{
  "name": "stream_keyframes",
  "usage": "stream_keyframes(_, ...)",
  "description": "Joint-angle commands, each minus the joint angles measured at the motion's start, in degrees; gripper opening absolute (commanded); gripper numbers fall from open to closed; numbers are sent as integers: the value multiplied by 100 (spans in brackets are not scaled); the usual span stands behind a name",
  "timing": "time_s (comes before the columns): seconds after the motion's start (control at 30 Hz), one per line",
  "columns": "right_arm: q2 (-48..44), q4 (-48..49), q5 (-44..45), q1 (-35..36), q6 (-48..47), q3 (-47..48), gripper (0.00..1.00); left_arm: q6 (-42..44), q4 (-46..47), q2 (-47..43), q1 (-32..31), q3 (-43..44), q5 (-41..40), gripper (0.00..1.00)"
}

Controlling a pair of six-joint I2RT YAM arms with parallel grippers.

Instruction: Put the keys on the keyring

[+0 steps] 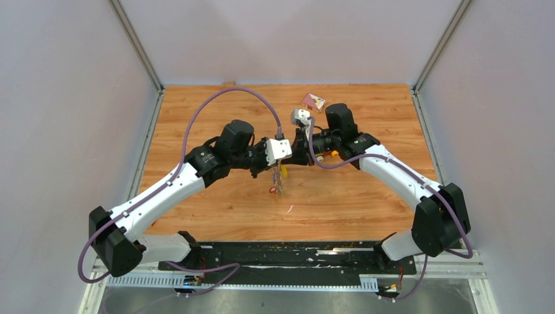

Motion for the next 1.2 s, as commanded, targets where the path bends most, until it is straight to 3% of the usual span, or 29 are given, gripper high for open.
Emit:
stream_keyframes(0.0,71,143,172,48,13,263,0,89,291,-129,-95,20,221,0)
stream_keyframes(0.63,256,-560,347,41,-623,520,0,436,500,-583,-95,-368,380,0)
stream_keyframes(1.17,386,-1015,-265,46,-1181,611,0,817,783,-837,-87,-698,707,0)
